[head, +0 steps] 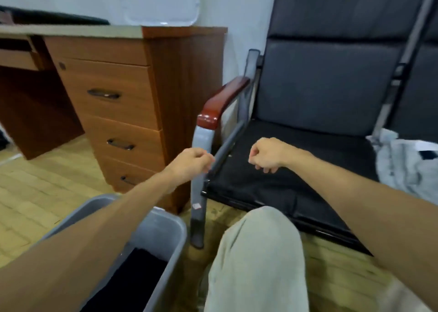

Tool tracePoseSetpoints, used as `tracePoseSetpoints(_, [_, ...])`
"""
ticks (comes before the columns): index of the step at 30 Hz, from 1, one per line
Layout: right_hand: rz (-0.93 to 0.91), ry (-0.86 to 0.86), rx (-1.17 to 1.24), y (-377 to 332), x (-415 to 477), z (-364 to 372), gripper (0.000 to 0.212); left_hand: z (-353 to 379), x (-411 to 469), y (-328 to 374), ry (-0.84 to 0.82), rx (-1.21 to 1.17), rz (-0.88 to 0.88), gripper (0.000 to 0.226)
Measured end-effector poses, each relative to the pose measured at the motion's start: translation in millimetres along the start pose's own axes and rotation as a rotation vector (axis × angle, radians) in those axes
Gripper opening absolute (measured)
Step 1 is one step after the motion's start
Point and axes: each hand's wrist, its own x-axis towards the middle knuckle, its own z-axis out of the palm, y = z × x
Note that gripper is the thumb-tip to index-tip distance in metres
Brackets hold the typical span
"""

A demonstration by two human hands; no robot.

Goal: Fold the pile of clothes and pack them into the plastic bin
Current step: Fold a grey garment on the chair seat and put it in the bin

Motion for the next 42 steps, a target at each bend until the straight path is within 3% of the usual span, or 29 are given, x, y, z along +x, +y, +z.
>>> tracePoseSetpoints(12, [0.474, 0.241, 0.169, 235.3, -119.7, -66.3, 0.013, 209.7, 40.3, 138.4, -0.453, 0.159, 0.270, 0.013])
tracePoseSetpoints(16, [0.649, 0.295, 0.111, 296.7, -146.4, -69.8, 0.025, 275.8, 50.6, 171.8, -0.584, 0.241, 0.317, 0.017])
tracePoseSetpoints(19, [0.736, 0.425, 0.060, 334.9, -161.9, -69.0, 0.029, 319.1, 59.8, 191.0, -0.647, 0.267, 0.370, 0.022])
tracePoseSetpoints(22, [0.788, 0.535, 0.001, 366.0, -166.9, -60.9, 0.046, 357.2, 72.4, 203.2, -0.715, 0.274, 0.405, 0.025])
tracePoseSetpoints(26, [0.795, 0.511, 0.081, 393.8, -159.3, -42.4, 0.050, 399.0, 88.6, 208.0, -0.808, 0.297, 0.403, 0.033])
tracePoseSetpoints(29, [0.746, 0.643, 0.119, 404.8, -154.0, -33.6, 0.020, 418.6, 90.1, 203.1, -0.876, 0.344, 0.420, 0.037])
tracePoseSetpoints(35, [0.601, 0.869, 0.118, 388.1, -152.1, -44.0, 0.021, 412.9, 89.6, 199.9, -0.863, 0.257, 0.419, 0.036])
tracePoseSetpoints(39, [0.472, 0.972, 0.491, 341.4, -142.0, -65.7, 0.024, 376.7, 87.7, 202.1, -0.802, 0.081, 0.376, 0.033])
tracePoseSetpoints(42, [0.367, 1.017, 0.604, 299.1, -125.0, -77.4, 0.022, 337.3, 85.4, 199.4, -0.732, -0.139, 0.286, 0.031])
